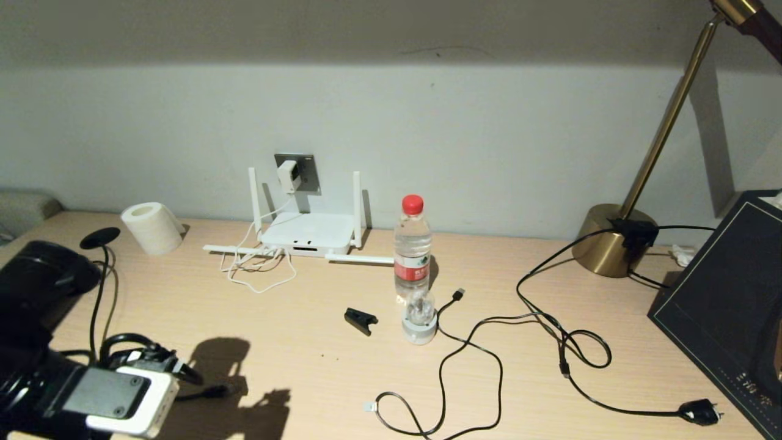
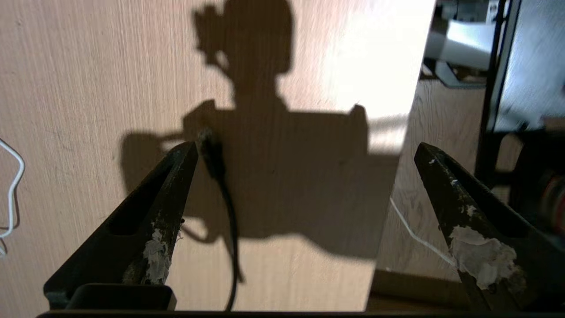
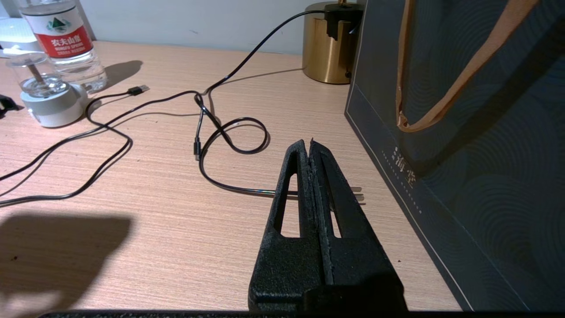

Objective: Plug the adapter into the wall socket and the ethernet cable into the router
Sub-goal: Pick up cable

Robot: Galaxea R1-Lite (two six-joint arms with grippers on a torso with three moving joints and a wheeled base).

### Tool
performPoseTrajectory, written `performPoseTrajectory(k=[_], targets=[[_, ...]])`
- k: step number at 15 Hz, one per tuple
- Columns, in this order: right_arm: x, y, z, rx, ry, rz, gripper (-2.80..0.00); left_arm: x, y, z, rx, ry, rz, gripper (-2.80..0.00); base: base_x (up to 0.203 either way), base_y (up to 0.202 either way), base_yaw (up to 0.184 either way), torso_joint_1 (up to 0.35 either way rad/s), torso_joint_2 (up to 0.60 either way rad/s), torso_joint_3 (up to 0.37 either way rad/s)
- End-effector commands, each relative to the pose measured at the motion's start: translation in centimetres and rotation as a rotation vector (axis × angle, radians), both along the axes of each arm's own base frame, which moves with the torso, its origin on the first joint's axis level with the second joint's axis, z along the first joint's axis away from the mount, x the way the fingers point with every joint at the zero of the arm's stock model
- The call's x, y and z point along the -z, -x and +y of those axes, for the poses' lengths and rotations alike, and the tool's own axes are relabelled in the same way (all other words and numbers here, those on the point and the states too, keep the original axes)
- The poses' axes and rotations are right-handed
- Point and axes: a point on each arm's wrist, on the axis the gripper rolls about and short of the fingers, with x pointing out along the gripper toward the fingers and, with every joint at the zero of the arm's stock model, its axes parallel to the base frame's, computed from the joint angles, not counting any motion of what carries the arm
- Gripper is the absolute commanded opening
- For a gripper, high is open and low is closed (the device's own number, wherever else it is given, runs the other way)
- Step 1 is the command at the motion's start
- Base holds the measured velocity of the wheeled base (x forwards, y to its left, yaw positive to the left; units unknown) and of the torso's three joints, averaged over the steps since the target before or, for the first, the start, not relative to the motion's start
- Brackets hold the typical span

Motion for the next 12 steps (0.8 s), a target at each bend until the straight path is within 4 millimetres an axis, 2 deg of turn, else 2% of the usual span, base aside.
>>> performPoseTrajectory(k=[1,6,12], targets=[[1.0,-0.3,0.0,-0.001,0.001,0.036,-2.80,0.9,-3.5,1.3,0.035,-0.024,0.064,0.00,0.000,0.000,0.000,0.000,0.00,0.000],[1.0,-0.3,0.0,-0.001,0.001,0.036,-2.80,2.7,-4.9,1.7,0.000,-0.009,0.141,0.00,0.000,0.000,0.000,0.000,0.00,0.000],[1.0,-0.3,0.0,-0.001,0.001,0.036,-2.80,4.9,-5.8,1.8,-0.048,0.001,0.152,0.00,0.000,0.000,0.000,0.000,0.00,0.000]])
